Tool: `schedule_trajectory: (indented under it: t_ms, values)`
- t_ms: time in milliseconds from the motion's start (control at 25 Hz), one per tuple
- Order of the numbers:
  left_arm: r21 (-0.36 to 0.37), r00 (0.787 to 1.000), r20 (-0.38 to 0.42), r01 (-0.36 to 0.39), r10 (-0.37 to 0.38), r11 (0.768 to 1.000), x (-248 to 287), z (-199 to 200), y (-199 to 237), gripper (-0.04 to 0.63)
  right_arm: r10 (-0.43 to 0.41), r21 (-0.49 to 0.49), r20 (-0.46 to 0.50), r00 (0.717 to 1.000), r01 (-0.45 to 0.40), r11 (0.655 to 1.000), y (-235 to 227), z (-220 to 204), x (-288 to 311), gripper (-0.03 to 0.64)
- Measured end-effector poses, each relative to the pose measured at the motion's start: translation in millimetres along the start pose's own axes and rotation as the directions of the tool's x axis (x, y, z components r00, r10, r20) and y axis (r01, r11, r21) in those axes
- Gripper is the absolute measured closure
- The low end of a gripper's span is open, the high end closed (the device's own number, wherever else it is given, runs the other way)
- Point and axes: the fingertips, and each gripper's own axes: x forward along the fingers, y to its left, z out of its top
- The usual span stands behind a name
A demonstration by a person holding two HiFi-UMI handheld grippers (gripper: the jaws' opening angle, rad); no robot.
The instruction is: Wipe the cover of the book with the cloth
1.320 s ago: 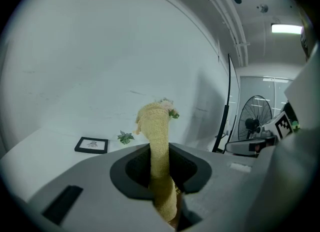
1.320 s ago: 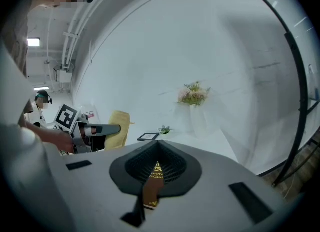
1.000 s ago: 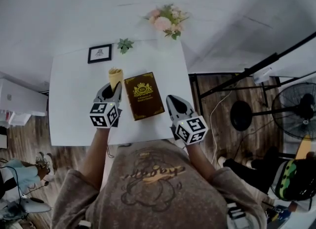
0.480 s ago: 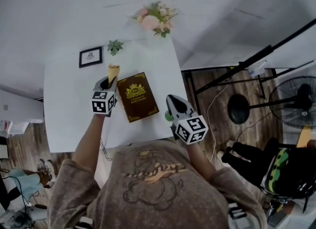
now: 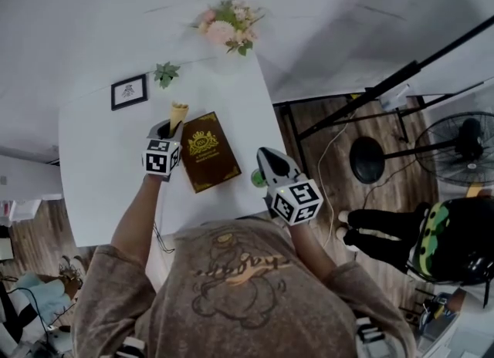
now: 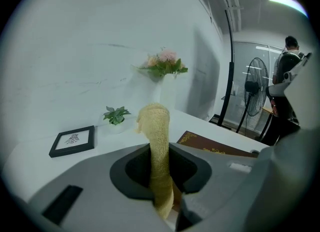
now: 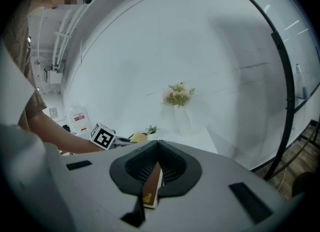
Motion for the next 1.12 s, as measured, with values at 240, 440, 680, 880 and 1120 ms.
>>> schedule_trajectory:
  t_ms: [240,440,680,880,1120]
  values:
    - [0.037,0.999,-0.034,0.039,-0.038,0.999,2,-6,-13,0.534,0.0,-0.002,-0.009,1.0,0.0,1.0,2,-2,0,0.612]
    - [0.04,0.996,-0.055,0.079,-0.077,0.996,-3,-15,-27,0.534,0.015,-0.003,-0.016,1.0,-0.015,1.0,4,-3,5,0.612]
    - [0.012,0.991,-0.065,0.119,-0.118,0.993,-15,-25,-45,0.534,0.04,-0.015,-0.026,0.999,-0.041,0.999,13,-5,7,0.612]
    - [-0.028,0.985,-0.074,0.152,-0.154,0.988,-29,-35,-61,0.534,0.063,-0.027,-0.029,0.998,-0.064,0.998,20,-6,9,0.612]
    - [-0.048,0.974,-0.091,0.203,-0.206,0.978,-47,-46,-87,0.534,0.091,-0.02,-0.039,0.995,-0.092,0.996,27,-9,9,0.612]
